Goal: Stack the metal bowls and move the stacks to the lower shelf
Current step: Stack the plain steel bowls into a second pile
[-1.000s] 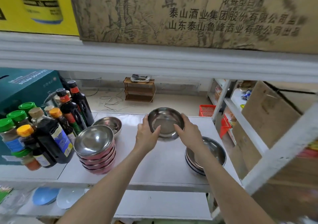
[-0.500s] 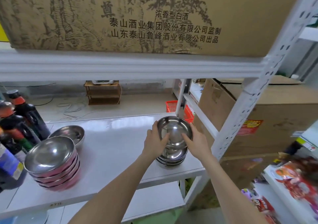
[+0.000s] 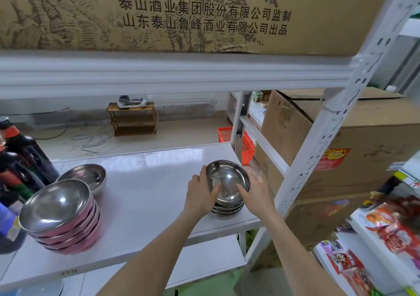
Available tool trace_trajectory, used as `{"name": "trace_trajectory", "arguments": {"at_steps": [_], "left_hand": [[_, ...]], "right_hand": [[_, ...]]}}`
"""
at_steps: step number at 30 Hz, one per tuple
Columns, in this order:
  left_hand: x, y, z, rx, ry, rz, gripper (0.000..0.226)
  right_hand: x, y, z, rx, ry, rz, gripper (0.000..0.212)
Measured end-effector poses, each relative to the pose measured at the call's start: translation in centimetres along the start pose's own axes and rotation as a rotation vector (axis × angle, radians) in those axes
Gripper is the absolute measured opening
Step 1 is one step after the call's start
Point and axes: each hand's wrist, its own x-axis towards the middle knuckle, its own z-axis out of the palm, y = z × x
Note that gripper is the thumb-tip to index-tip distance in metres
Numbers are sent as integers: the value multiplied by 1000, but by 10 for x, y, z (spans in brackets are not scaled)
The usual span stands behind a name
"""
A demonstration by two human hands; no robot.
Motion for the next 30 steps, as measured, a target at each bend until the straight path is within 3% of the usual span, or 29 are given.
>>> {"name": "trace_trajectory", "arguments": {"at_steps": [4, 9, 18, 30], "left_hand": [[-1, -1, 0, -23, -12, 4, 70], [-2, -6, -2, -28, -65, -22, 62], [-2, -7, -2, 23, -84, -32, 62], [-1, -7, -4, 100, -81, -18, 61]], "right_hand": [[-1, 0, 2, -32, -3, 17, 46], [1, 1, 5, -27, -18, 24, 28], [1, 2, 10, -51, 13, 35, 38], [1, -1, 7, -82, 38, 8, 36]]}}
